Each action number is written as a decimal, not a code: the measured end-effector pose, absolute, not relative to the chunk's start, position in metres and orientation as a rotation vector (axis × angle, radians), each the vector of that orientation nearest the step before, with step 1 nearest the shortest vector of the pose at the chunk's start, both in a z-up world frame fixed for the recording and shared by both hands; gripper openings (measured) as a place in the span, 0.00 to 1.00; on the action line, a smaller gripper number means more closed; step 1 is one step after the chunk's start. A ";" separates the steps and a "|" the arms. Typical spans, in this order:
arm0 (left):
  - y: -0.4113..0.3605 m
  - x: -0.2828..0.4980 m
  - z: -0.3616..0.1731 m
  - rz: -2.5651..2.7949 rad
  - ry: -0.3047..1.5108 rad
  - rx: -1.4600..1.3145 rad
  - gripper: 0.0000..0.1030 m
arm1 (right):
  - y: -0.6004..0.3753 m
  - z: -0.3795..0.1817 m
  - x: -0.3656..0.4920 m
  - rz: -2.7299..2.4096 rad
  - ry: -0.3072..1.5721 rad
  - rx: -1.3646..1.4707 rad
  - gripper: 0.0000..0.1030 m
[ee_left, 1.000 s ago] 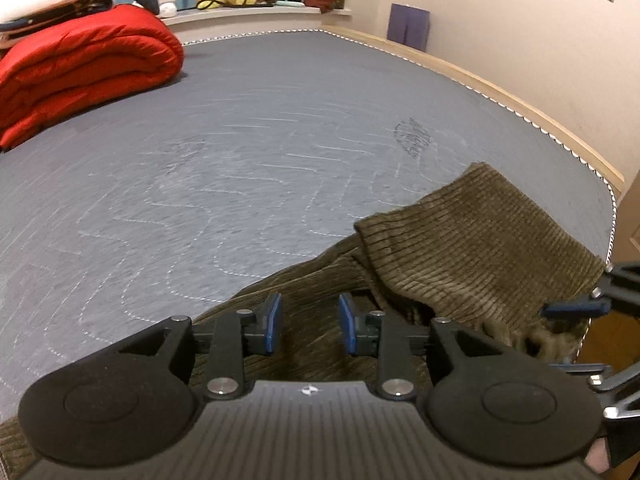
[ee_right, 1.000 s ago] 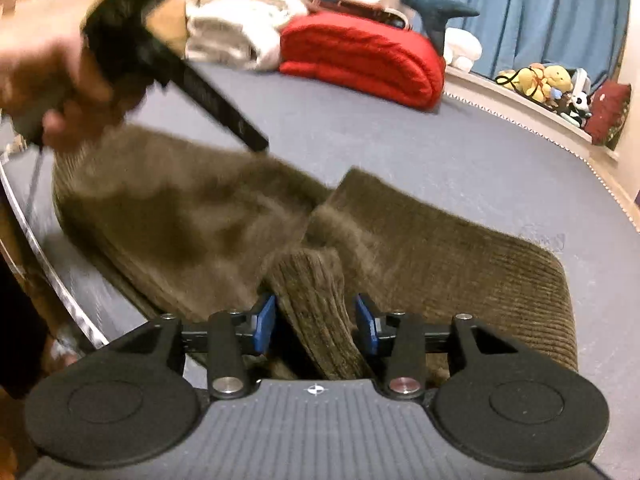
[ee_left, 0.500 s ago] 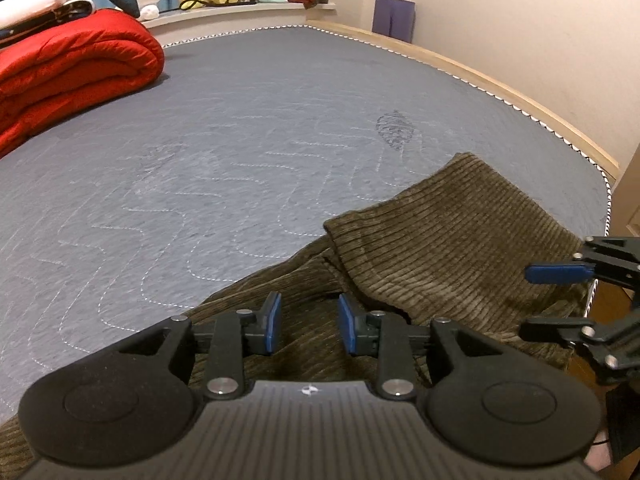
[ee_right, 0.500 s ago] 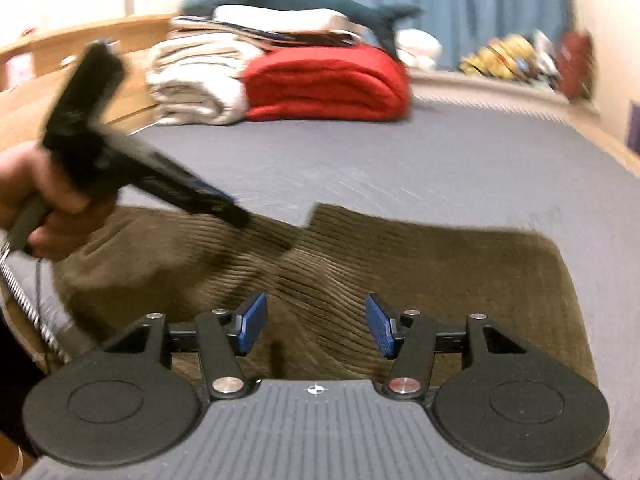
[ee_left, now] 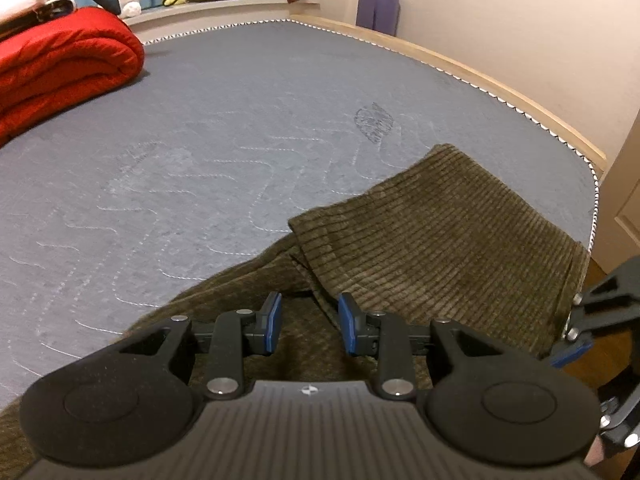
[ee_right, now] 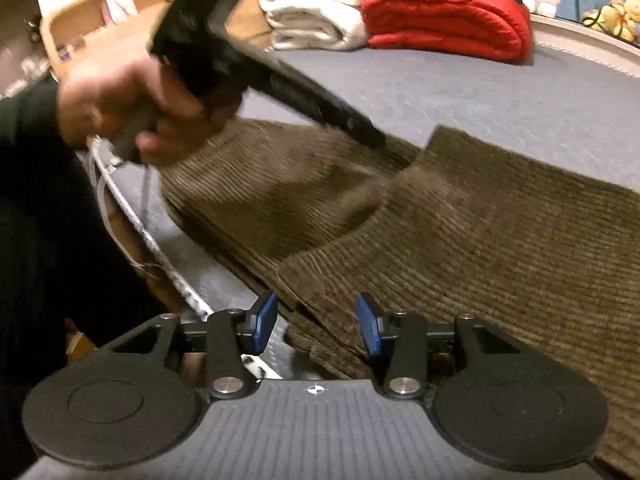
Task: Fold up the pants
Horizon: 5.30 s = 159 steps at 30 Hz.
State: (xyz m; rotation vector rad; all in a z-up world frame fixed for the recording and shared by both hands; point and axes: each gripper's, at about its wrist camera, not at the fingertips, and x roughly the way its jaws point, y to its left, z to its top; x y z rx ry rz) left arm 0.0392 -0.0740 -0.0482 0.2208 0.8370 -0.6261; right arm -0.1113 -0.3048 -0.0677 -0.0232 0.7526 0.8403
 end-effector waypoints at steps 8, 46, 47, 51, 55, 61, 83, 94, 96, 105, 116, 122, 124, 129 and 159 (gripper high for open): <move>-0.087 0.048 -0.052 -0.684 0.827 0.107 0.33 | -0.306 -0.076 -0.104 0.681 0.787 -0.032 0.49; -0.117 0.040 -0.046 -0.647 0.813 0.257 0.49 | -0.431 -0.115 -0.083 -0.067 0.876 0.447 0.82; -0.117 0.039 -0.046 -0.647 0.811 0.258 0.49 | -0.430 -0.115 -0.082 -0.066 0.876 0.439 0.80; -0.117 0.039 -0.045 -0.644 0.808 0.252 0.49 | -0.429 -0.112 -0.084 -0.074 0.863 0.431 0.60; -0.116 0.039 -0.042 -0.651 0.803 0.229 0.49 | -0.432 -0.102 -0.089 -0.081 0.831 0.449 0.36; -0.109 0.039 -0.033 -0.707 0.792 0.121 0.54 | -0.400 -0.063 -0.097 -0.038 0.706 0.293 0.26; -0.122 0.055 -0.016 -0.855 0.867 -0.242 0.89 | -0.240 -0.031 -0.150 0.258 0.416 -0.305 0.24; -0.125 0.060 -0.026 -0.701 0.873 -0.113 0.29 | -0.209 -0.039 -0.150 0.277 0.421 -0.377 0.24; -0.120 0.061 -0.024 -0.690 0.871 -0.100 0.23 | -0.207 -0.037 -0.147 0.281 0.437 -0.351 0.30; -0.042 0.057 0.002 -0.645 0.812 -0.154 0.21 | -0.215 0.020 -0.152 0.578 0.385 0.018 0.63; 0.154 0.028 0.022 -0.399 0.777 -0.235 0.20 | -0.251 0.026 -0.061 0.514 0.497 0.412 0.80; 0.226 0.027 -0.008 -0.194 0.944 -0.287 0.30 | -0.231 -0.049 -0.004 0.413 0.833 0.556 0.80; 0.238 0.027 -0.013 -0.149 0.960 -0.297 0.44 | -0.224 -0.069 0.006 0.393 0.912 0.594 0.80; 0.256 0.032 -0.019 -0.115 0.989 -0.356 0.90 | -0.212 -0.095 0.018 0.391 1.001 0.633 0.82; 0.073 0.083 -0.033 -0.439 0.884 -0.236 0.43 | -0.324 -0.018 0.015 0.387 0.621 0.503 0.17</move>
